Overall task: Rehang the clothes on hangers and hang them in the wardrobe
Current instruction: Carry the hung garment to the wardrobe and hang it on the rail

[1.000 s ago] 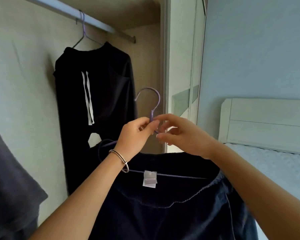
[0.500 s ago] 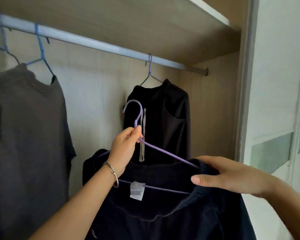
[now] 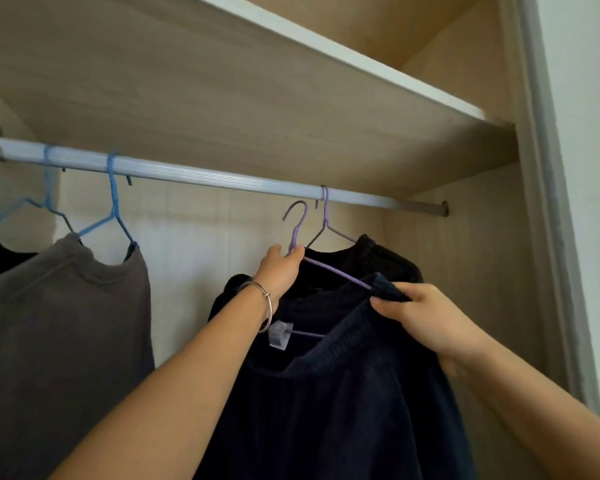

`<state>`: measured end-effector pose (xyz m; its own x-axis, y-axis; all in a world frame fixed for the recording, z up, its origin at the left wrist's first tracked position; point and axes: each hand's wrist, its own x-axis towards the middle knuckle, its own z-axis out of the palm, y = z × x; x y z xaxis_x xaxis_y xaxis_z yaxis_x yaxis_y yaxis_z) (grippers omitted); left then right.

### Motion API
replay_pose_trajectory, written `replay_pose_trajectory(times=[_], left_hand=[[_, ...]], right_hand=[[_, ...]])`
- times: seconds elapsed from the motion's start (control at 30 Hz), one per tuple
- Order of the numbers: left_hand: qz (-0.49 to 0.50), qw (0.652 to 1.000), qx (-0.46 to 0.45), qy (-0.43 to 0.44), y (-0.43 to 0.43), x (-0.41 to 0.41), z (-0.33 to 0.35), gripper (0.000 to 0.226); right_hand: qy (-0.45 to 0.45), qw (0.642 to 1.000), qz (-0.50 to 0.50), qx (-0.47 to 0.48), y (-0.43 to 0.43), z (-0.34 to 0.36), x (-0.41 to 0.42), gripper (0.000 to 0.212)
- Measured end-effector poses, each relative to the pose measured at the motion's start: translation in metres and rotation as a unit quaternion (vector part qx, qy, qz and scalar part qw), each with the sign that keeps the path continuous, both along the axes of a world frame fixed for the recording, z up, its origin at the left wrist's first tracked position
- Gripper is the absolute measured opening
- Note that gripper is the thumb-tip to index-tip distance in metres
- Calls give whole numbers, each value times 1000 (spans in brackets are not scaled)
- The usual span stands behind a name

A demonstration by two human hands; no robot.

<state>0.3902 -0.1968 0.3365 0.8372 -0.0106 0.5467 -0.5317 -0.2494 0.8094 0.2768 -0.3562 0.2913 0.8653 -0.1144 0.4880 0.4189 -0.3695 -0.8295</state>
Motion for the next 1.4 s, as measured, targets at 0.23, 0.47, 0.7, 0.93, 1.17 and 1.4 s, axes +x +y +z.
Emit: replay_pose_trajectory(times=[0.23,0.47,0.7,0.93,1.17,1.4], left_hand=[[-72,997,-7,-27,-28,4,35,62],[-68,997,-21,3,-36,13,42,46],[-66,994,-68,54,-34,17,25,23],[-15,992,-115,40,-34,8,31,18],[13,989,-130,64,-48,12,35,25],[67,984,-160,52,-39,18,37,33]], right_hand=[[-66,994,-37,74,9,64,42,21],[-48,997,-46,-33,33,86,85,16],[11,990,56,-129,27,69,77,22],[-167,965,-10,-200,-6,74,66,34],[1,944,-97,-315,-44,75,93,28],[20,991,9,-134,-48,66,103,17]])
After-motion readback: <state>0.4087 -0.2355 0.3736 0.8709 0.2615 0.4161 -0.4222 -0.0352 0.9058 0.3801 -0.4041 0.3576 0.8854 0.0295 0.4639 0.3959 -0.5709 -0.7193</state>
